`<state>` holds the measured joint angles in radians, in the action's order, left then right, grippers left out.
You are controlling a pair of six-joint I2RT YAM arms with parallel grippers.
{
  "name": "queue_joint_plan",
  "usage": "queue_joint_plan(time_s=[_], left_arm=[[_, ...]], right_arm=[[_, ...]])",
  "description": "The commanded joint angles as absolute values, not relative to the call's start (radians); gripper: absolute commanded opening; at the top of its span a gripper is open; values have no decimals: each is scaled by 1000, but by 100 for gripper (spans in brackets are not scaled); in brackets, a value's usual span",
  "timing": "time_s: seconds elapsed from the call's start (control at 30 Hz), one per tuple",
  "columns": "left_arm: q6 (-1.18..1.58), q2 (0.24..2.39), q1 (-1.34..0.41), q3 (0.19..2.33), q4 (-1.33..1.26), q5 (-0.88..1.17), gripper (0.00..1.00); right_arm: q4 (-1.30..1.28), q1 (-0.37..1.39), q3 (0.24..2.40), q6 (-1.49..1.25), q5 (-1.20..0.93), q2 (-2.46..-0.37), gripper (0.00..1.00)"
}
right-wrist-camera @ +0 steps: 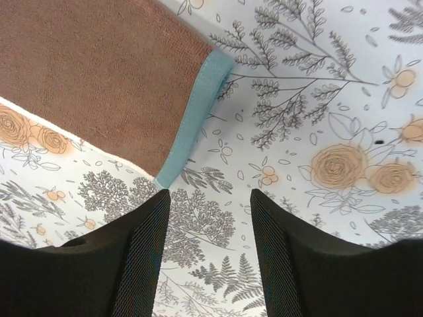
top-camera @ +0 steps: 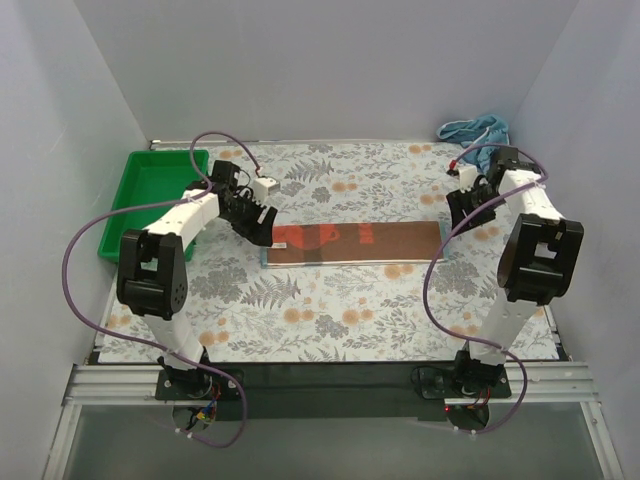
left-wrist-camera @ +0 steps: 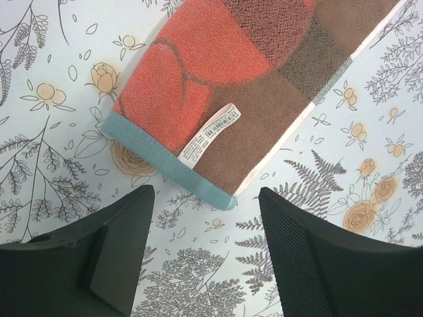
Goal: Roll the towels
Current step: Fold the towel
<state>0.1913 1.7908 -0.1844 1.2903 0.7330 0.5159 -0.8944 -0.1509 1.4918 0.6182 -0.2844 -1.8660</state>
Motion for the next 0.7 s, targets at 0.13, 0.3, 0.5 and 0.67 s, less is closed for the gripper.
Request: queue_joint_plan(time_s=[0.13, 0.3, 0.5, 0.67], left_arm=[[215, 1723, -181, 1293, 704, 519, 63], [222, 1707, -181, 1270, 690, 518, 64], [225, 1703, -183, 1264, 683, 520, 63], [222, 1704, -181, 1269, 683, 514, 63]], right_arm=[[-939, -150, 1479, 514, -393, -1933, 50], [-917, -143, 1463, 492, -405, -1982, 48], [-870, -104, 1439, 460, -396, -2019, 43], [-835, -63, 1393, 434, -387, -2025, 37]])
